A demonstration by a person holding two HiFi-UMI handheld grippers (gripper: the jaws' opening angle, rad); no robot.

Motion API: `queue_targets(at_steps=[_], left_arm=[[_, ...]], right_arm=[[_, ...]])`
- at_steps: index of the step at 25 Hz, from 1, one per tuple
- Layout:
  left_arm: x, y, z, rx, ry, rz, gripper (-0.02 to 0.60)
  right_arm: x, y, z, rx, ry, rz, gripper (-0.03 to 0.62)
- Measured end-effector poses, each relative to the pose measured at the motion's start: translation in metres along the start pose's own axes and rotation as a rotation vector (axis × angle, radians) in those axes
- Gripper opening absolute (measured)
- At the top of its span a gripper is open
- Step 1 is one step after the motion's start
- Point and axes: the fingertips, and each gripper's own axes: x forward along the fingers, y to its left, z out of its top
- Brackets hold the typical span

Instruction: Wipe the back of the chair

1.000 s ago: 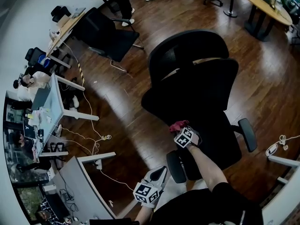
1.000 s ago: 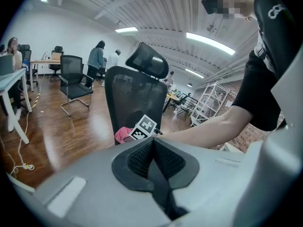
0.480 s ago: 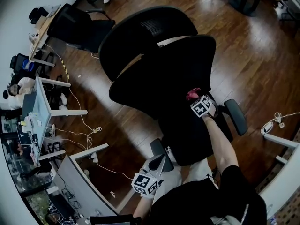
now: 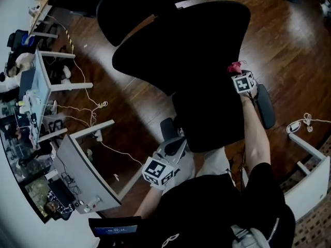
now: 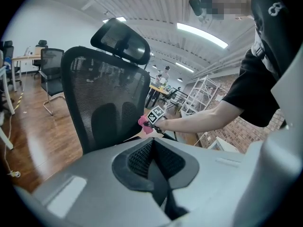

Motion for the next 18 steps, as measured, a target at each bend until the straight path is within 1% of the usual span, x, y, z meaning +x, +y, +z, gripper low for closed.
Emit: queue_targets(at_steps=[2,4,8,12,15,18], left_arm=[[-0.006,0.010,0.003,0.012,-0.006,-0.003,-0.012],[-0.013,0.021,0.005,0.009,-0.013,0.002,-0.012],[-0.029,0.035,0.006,-0.009,-0.033,0.018,-0.012],[-0.046,0.049,0.005,-0.012,-0.047,0.030,-0.012],[-0.055,0.057,0.002,-0.020,-0.046,0.044,-0.012],[-0.054,0.063,0.004,-0.012,-0.048,0.040,-0.012]], right_arm=[[0.005,0.020,0.009,-0.003,0.005,0.024,0.049],[0.010,0.050,0.019,-0.018,0.013,0.061,0.049],[0.008,0.124,0.048,-0.100,-0.021,0.141,0.049],[0.002,0.202,0.078,-0.149,-0.066,0.203,0.048],[-0.002,0.264,0.081,-0.143,-0.080,0.289,0.049],[-0.008,0.309,0.086,-0.190,-0.094,0.354,0.049]])
